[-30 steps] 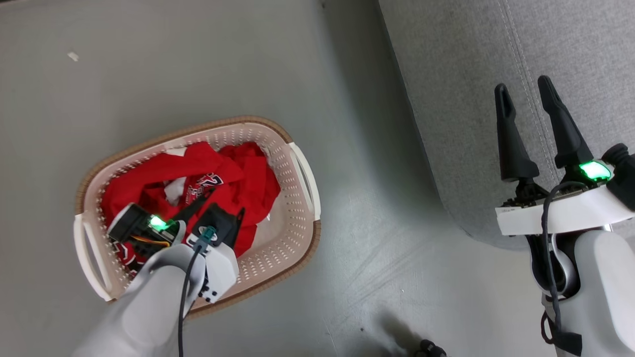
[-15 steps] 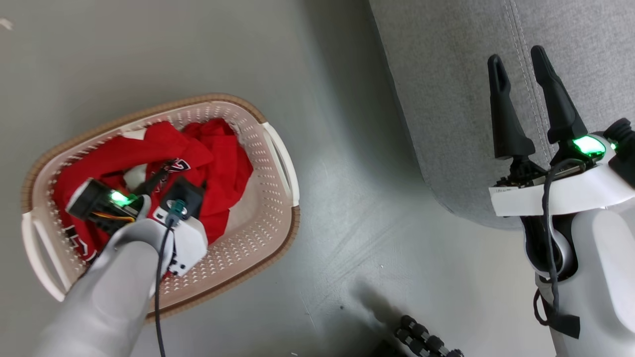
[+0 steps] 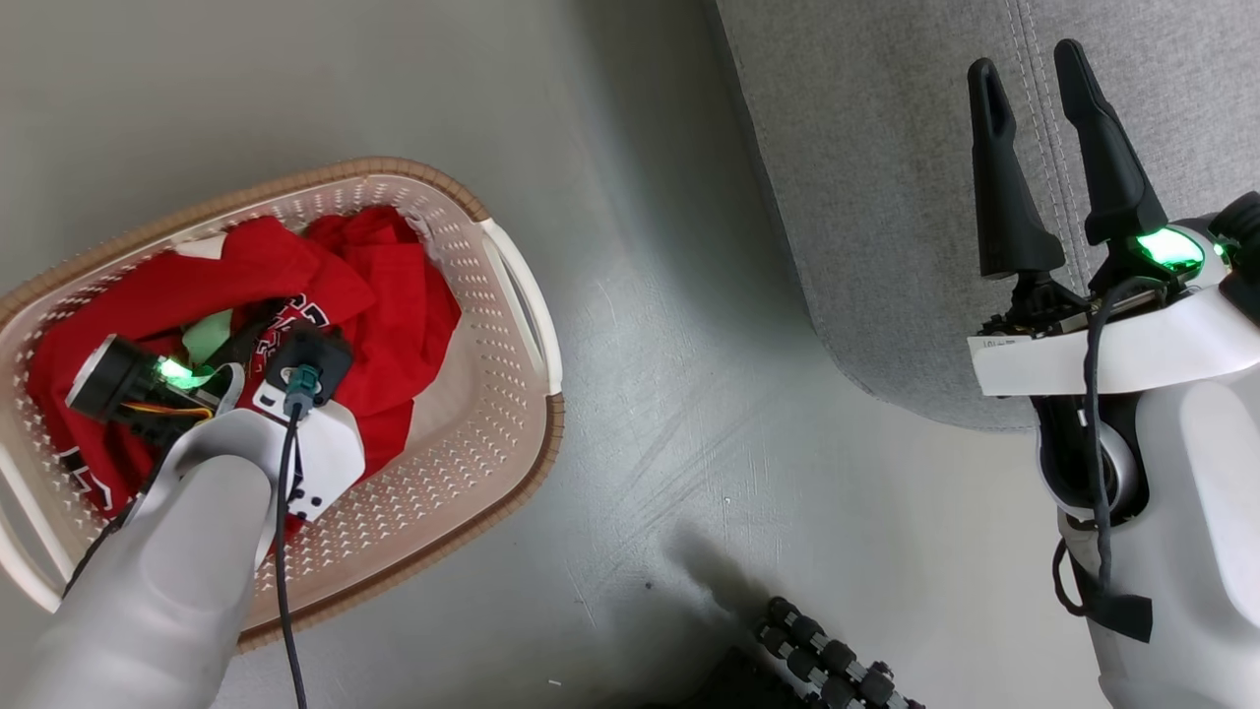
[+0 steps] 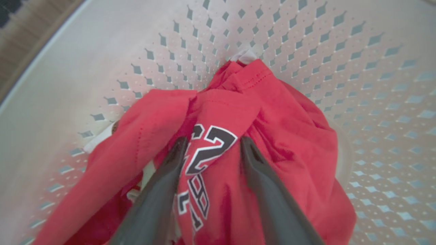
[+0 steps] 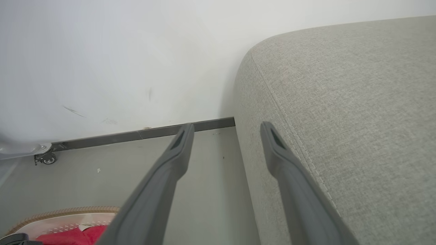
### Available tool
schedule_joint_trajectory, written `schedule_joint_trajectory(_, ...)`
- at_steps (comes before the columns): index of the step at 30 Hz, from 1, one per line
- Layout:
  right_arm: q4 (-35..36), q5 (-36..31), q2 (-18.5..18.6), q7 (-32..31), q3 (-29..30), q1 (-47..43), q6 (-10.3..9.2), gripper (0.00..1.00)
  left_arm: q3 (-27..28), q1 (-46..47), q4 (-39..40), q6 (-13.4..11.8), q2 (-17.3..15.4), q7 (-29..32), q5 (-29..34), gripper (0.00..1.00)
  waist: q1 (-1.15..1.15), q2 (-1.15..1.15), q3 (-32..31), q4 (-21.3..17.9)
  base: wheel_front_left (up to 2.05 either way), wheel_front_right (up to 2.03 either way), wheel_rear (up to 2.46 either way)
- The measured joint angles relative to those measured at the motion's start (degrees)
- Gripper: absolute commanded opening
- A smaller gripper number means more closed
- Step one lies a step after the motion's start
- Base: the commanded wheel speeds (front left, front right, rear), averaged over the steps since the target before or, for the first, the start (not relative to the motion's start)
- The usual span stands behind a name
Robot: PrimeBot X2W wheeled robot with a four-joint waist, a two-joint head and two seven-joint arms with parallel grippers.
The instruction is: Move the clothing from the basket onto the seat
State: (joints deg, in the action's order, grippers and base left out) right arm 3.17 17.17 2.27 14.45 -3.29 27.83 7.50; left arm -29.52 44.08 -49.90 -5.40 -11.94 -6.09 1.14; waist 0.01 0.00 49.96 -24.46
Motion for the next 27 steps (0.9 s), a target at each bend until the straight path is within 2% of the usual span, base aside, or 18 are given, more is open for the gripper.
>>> schedule_joint_trajectory(1, -0.03, 0.07, 0.00, 0.00, -0.02, 0.09, 0.00, 1.00, 0.00, 0.12, -0.12, -0.01, -0.09, 0.00, 0.01, 0.48, 0.00, 0.00, 0.18, -0.11, 0.00, 0.00, 0.00)
schedule_joint_trajectory(3, -0.14, 0.70, 0.00, 0.00, -0.04, 0.44, 0.00, 1.00, -0.01, 0.23, -0.43, -0.34, -0.24, 0.00, 0.10, 0.36, 0.00, 0.00, 0.49, -0.28, 0.00, 0.00, 0.00)
schedule_joint_trajectory(5, -0.19, 1.02, 0.00, 0.00, -0.08, 0.94, 0.00, 1.00, -0.02, 0.26, -0.71, -0.52, -0.43, 0.00, 0.30, 0.02, 0.00, 0.00, 0.72, -0.42, 0.00, 0.00, 0.00)
schedule_joint_trajectory(14, -1.20, 1.00, 0.00, 0.00, 0.12, 1.75, 0.00, 1.00, -0.75, 0.43, -0.86, -0.27, -0.09, -0.90, 0.59, 0.00, 0.00, 0.00, 0.63, -0.31, 0.00, 0.00, 0.00)
schedule_joint_trajectory(27, -3.52, 0.37, 0.00, 0.01, 0.18, 2.04, 0.00, 1.00, -1.10, 1.27, 4.26, 2.54, 0.99, -4.13, 0.26, 0.00, 0.00, 0.00, -0.88, 1.51, 0.00, 0.00, 0.00)
